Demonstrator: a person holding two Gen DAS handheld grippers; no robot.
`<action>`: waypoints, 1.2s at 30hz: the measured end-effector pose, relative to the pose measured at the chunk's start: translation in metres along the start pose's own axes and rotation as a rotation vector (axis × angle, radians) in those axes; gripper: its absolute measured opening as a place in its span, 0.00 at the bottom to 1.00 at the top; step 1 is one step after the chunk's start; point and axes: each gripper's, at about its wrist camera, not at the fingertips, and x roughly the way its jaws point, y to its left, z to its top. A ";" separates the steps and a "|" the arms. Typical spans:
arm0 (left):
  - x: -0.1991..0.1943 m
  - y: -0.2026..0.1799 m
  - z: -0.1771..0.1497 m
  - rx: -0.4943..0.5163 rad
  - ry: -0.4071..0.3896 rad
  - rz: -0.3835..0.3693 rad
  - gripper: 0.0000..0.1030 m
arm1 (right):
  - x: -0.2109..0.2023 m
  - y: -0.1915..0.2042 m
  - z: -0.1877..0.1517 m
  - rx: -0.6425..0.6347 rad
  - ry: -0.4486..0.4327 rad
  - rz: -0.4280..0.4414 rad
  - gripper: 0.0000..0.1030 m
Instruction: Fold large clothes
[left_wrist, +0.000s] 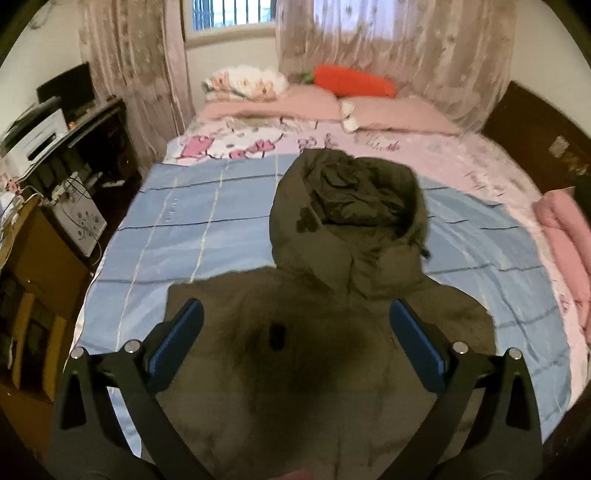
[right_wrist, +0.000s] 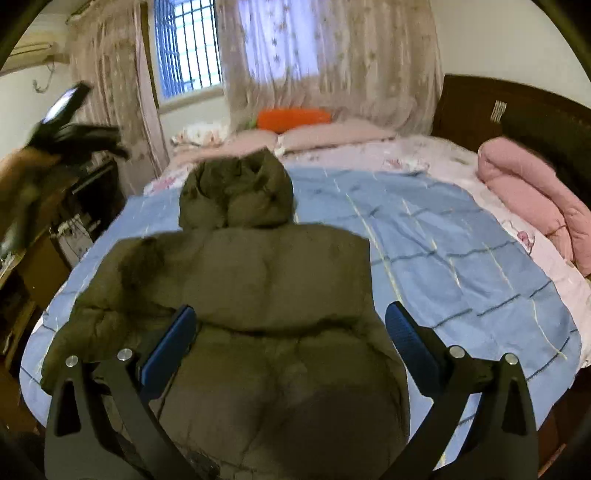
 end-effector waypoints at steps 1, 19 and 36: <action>0.021 -0.002 0.015 -0.004 0.013 0.017 0.98 | 0.001 -0.001 0.001 -0.010 0.005 -0.001 0.99; 0.256 -0.026 0.158 0.079 0.223 0.077 0.84 | 0.056 -0.064 -0.013 0.121 0.103 -0.017 0.99; 0.287 -0.002 0.139 0.001 0.187 -0.012 0.05 | 0.091 -0.041 -0.009 0.068 0.158 -0.014 0.99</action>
